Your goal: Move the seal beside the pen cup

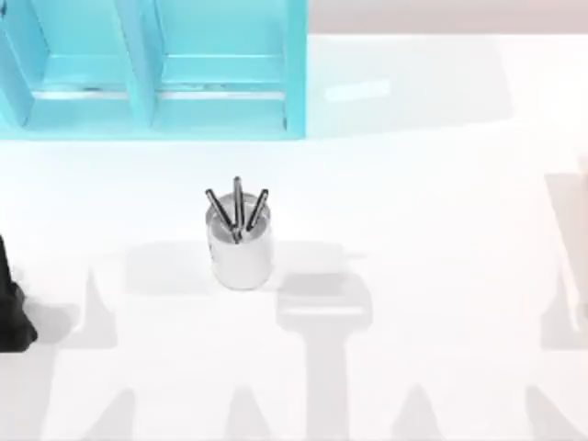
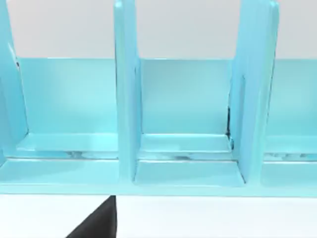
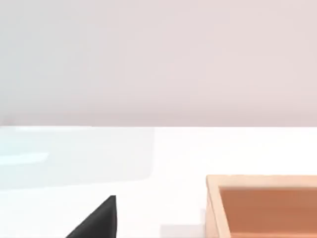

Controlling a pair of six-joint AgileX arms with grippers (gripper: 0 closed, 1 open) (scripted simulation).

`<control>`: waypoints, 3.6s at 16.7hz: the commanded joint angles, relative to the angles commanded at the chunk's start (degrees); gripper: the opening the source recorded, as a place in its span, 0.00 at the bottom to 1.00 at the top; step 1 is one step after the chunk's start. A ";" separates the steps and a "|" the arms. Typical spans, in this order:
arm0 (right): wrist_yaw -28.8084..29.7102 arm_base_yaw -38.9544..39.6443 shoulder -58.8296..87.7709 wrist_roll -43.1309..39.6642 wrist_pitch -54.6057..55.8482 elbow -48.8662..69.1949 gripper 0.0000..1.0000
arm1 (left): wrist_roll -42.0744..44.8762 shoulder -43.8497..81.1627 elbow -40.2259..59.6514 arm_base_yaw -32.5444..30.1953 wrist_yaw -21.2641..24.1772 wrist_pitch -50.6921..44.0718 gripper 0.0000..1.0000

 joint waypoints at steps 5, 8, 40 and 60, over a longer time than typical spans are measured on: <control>0.00 0.00 0.00 0.00 0.00 0.00 1.00 | 0.41 3.67 3.59 0.35 0.00 -3.55 1.00; 0.00 0.00 0.00 0.00 0.00 0.00 1.00 | 1.29 12.76 11.82 1.10 0.00 -11.29 1.00; 0.00 0.00 0.00 0.00 0.00 0.00 1.00 | 8.40 99.48 67.08 7.09 0.03 -56.95 1.00; 0.00 0.00 0.00 0.00 0.00 0.00 1.00 | 8.57 101.43 61.73 7.24 0.03 -50.33 0.10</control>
